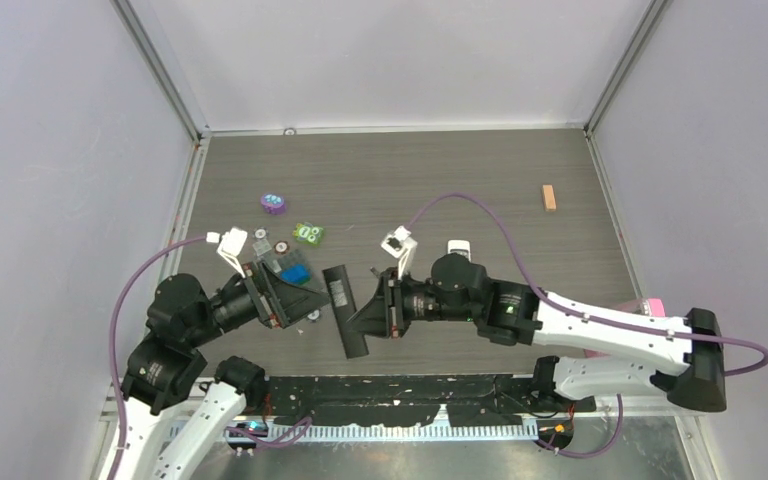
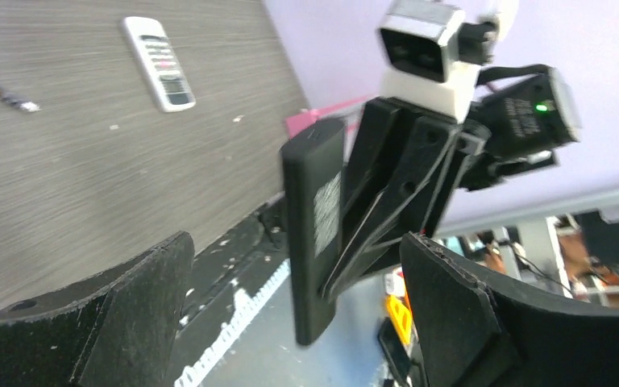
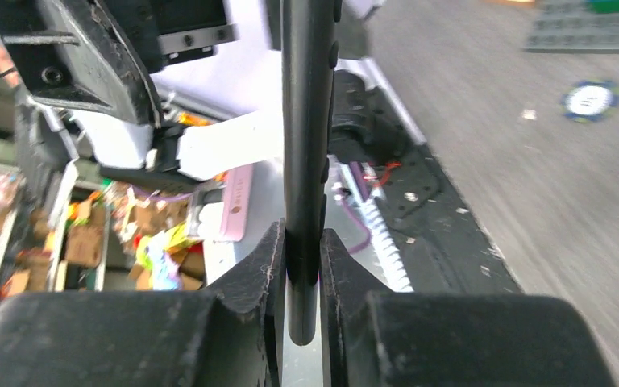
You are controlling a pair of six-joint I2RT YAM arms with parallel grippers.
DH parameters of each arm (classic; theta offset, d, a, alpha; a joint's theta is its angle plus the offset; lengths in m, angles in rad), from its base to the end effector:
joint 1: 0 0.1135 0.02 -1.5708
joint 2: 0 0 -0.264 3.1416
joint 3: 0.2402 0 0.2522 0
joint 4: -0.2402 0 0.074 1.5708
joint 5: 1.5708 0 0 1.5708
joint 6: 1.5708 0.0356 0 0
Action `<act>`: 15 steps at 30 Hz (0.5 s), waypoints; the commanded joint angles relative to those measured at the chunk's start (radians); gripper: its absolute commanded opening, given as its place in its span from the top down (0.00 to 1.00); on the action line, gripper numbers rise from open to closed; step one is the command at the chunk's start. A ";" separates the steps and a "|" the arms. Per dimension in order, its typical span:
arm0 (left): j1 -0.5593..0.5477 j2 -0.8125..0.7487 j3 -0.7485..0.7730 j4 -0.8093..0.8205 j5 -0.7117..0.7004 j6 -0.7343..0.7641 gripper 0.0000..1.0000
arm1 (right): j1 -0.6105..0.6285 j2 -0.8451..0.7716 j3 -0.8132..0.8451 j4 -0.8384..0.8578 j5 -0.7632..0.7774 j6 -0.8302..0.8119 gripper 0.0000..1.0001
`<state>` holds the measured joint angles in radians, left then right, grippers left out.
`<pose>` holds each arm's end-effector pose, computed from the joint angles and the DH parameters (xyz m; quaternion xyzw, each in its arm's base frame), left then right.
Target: Load the batteries into the remote control
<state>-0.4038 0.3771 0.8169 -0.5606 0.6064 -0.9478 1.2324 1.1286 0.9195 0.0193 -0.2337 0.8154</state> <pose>0.0593 -0.0474 0.3569 -0.0012 0.7413 -0.5702 0.3540 0.0805 0.2535 0.3395 -0.2311 0.7337 0.5871 0.2522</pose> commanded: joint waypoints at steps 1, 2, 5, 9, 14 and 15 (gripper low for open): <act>-0.001 0.014 0.066 -0.237 -0.193 0.130 0.00 | -0.073 -0.124 0.001 -0.273 0.234 -0.043 0.95; -0.001 0.007 0.067 -0.256 -0.230 0.141 0.00 | -0.126 -0.135 0.003 -0.325 0.269 -0.053 0.95; -0.002 -0.017 0.057 -0.275 -0.253 0.157 0.00 | -0.315 -0.153 0.034 -0.542 0.396 -0.137 0.95; -0.001 -0.039 0.041 -0.242 -0.219 0.173 0.00 | -0.552 -0.063 0.108 -0.679 0.558 -0.309 0.93; -0.001 -0.086 0.006 -0.147 -0.176 0.180 0.00 | -0.751 0.160 0.213 -0.675 0.736 -0.509 0.92; -0.001 -0.092 -0.001 -0.135 -0.174 0.177 0.00 | -0.788 0.225 0.249 -0.667 0.752 -0.527 0.92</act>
<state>-0.4038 0.3161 0.8398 -0.7856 0.4084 -0.7982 0.5457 1.2022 1.0512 -0.6262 0.3260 0.4797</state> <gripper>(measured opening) 0.994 0.199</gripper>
